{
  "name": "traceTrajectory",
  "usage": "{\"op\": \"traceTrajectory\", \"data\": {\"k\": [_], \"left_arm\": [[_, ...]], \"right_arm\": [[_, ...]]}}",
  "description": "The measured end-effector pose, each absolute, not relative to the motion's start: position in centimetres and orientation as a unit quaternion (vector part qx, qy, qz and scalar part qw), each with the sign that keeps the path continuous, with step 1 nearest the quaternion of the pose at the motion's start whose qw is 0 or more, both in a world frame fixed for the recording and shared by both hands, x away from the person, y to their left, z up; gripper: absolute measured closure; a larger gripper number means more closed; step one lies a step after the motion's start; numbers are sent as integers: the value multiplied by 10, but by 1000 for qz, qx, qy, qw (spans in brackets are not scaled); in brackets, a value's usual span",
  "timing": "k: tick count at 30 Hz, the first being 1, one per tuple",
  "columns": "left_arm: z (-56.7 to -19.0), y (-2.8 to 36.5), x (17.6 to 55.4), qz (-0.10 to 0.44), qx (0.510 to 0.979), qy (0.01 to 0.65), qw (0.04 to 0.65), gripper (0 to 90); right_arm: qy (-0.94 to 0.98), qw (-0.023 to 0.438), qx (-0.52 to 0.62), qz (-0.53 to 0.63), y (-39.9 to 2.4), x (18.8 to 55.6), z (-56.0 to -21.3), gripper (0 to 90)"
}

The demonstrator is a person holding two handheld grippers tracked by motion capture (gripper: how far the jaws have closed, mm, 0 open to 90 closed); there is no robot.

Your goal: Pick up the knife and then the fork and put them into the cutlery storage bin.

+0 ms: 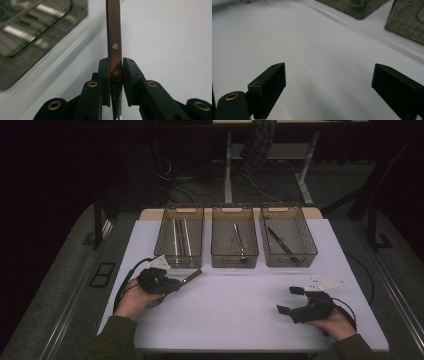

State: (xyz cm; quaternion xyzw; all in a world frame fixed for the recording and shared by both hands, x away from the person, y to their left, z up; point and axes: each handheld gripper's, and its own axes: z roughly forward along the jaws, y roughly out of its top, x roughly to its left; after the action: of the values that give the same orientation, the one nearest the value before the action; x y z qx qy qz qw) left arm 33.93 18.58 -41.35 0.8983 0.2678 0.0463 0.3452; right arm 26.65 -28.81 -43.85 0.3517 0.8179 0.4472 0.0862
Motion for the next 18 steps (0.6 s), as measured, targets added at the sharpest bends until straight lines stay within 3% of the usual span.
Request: {"op": "traceTrajectory", "data": {"k": [18], "left_arm": [[-389, 94, 318, -7, 928, 126, 350, 766]], "right_arm": [[877, 36, 226, 423, -246, 284, -407, 135]]}}
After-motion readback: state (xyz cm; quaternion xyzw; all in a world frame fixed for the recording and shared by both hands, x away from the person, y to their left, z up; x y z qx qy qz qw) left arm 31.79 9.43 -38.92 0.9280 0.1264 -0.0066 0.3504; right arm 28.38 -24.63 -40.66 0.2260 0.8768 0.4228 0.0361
